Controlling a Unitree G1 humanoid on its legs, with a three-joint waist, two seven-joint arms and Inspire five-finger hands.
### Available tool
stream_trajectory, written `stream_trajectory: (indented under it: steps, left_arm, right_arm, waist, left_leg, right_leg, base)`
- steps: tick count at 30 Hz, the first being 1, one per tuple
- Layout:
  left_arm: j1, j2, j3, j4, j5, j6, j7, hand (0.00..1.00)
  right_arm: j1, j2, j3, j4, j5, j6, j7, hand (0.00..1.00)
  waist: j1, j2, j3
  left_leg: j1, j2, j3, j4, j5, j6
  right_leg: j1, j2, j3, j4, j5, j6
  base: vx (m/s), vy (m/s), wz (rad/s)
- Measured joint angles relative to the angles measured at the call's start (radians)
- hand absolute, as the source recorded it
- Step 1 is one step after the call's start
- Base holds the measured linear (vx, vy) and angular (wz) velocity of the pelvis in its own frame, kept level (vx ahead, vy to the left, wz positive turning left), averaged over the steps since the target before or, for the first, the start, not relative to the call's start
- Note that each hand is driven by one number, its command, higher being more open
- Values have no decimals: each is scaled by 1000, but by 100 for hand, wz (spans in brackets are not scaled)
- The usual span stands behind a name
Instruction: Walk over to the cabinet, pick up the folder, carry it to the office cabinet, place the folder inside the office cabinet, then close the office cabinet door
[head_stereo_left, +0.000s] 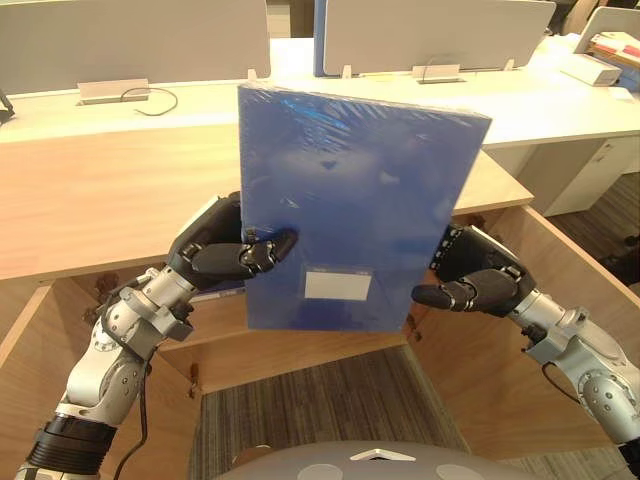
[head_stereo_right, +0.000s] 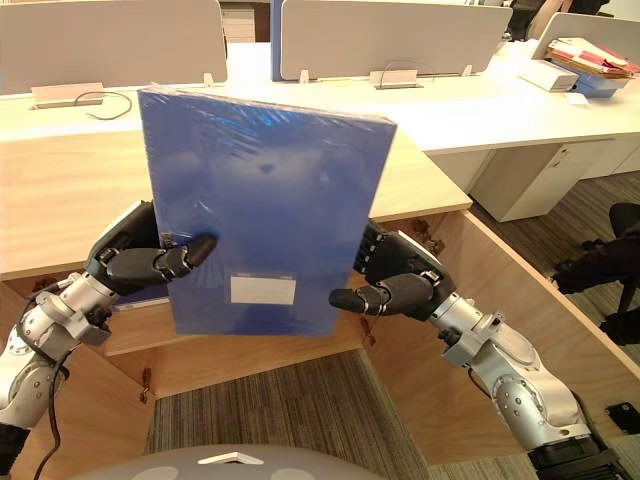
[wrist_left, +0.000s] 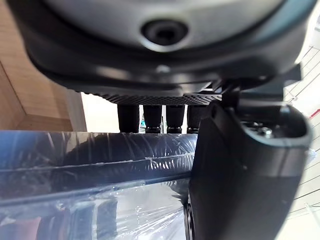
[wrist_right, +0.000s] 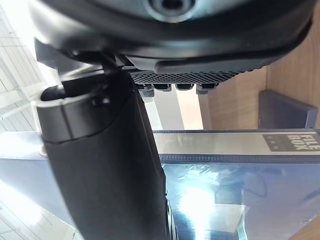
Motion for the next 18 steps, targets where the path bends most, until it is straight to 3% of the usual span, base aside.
stream_trajectory:
  steps: [9, 18]
  left_arm:
    - [3, -24, -55, -27, -2, 0, 23, 0]
    - [3, -171, -78, -27, -3, -10, 111, 0]
  right_arm:
    - [-2, 2, 59, -2, 4, 4, 0, 100]
    - [-25, 129, 99, -2, 20, 7, -60, 100]
  waist:
    - [14, -10, 6]
    - [20, -23, 14]
  left_leg:
    - [-1, -2, -2, -6, 1, 0]
    - [-8, -6, -15, -6, 3, 3]
  right_leg:
    - [-1, 0, -2, -1, -1, -1]
    - [-1, -2, -15, 0, -3, -3]
  base:
    - [0, 0, 0]
    - [0, 0, 3]
